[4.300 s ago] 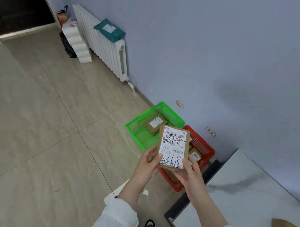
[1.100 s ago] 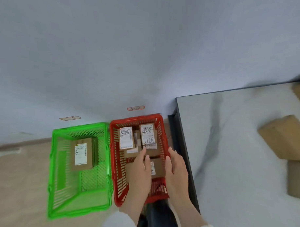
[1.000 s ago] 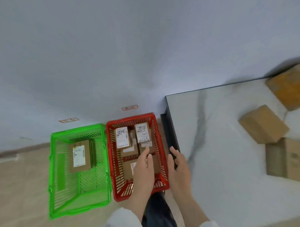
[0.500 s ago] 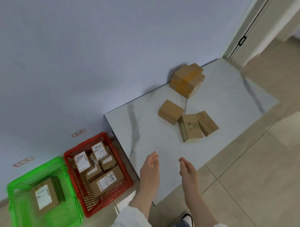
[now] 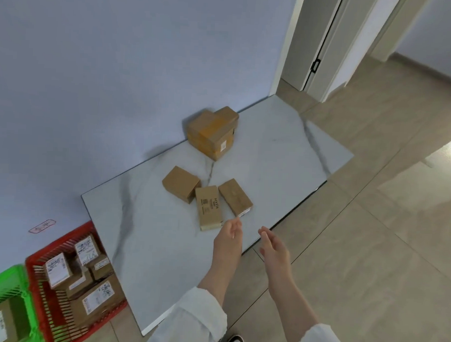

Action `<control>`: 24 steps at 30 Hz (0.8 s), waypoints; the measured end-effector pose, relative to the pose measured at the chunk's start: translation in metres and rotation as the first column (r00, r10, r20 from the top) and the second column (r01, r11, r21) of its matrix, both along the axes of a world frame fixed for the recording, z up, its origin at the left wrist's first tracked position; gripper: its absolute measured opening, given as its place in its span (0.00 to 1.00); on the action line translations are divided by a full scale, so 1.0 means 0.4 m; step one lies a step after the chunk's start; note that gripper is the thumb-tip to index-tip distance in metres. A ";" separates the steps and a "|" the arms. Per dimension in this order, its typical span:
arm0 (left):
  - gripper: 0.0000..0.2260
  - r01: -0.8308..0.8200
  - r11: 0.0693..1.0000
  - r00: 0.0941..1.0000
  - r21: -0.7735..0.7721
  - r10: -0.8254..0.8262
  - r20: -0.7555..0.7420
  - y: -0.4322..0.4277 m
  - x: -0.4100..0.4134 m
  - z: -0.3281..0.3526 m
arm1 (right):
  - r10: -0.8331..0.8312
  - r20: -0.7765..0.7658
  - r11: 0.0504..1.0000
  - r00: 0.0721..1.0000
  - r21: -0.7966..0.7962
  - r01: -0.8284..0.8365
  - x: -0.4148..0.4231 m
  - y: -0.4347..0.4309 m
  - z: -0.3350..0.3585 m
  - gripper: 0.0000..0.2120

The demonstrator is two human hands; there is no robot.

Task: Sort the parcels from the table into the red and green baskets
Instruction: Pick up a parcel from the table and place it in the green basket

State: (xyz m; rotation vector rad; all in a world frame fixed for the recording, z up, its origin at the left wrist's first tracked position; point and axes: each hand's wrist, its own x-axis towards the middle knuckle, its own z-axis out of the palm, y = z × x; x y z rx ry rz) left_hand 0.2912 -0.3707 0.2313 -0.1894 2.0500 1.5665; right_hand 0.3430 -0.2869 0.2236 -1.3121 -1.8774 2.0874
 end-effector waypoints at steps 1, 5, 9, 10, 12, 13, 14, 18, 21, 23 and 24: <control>0.15 -0.006 1.000 1.000 -0.010 0.006 -0.006 0.027 -0.013 0.004 | -0.001 -0.009 1.000 1.000 -0.004 0.001 -0.013 0.027 0.001 0.14; 0.15 -0.038 0.999 0.999 -0.020 0.038 -0.026 0.115 -0.087 -0.007 | 0.019 -0.007 1.000 1.000 -0.004 -0.019 -0.089 0.120 0.001 0.15; 0.14 -0.103 0.994 0.994 0.020 0.103 0.025 0.193 -0.185 -0.039 | 0.057 -0.023 0.998 0.998 -0.011 -0.058 -0.198 0.208 0.002 0.14; 0.14 -0.126 0.992 0.992 0.021 0.125 0.031 0.213 -0.214 -0.049 | 0.076 -0.019 0.997 0.997 -0.003 -0.076 -0.230 0.232 -0.004 0.14; 0.14 -0.175 0.984 0.983 0.027 0.173 0.055 0.249 -0.275 -0.070 | 0.111 0.000 0.994 0.994 0.016 -0.111 -0.294 0.278 -0.016 0.15; 0.13 -0.197 0.980 0.978 0.033 0.194 0.082 0.265 -0.307 -0.076 | 0.130 0.012 0.991 0.991 0.021 -0.130 -0.327 0.300 -0.023 0.15; 0.13 -0.217 0.976 0.972 0.033 0.213 0.100 0.280 -0.339 -0.083 | 0.148 0.027 0.989 0.989 0.018 -0.149 -0.361 0.322 -0.029 0.15; 0.08 -0.284 0.959 0.953 0.015 0.280 0.117 0.320 -0.457 -0.094 | 0.204 0.058 0.979 0.977 -0.004 -0.204 -0.494 0.389 -0.033 0.16; 0.12 -0.348 0.938 0.932 0.005 0.345 0.111 0.334 -0.532 -0.094 | 0.240 0.057 0.971 0.969 -0.023 -0.239 -0.590 0.415 -0.025 0.16; 0.14 -0.376 0.926 0.922 -0.009 0.375 0.090 0.342 -0.582 -0.104 | 0.291 0.048 0.957 0.956 -0.011 -0.291 -0.647 0.431 -0.027 0.17; 0.14 -0.393 0.920 0.916 -0.020 0.393 0.086 0.348 -0.612 -0.113 | 0.315 0.055 0.949 0.948 -0.010 -0.314 -0.680 0.441 -0.031 0.18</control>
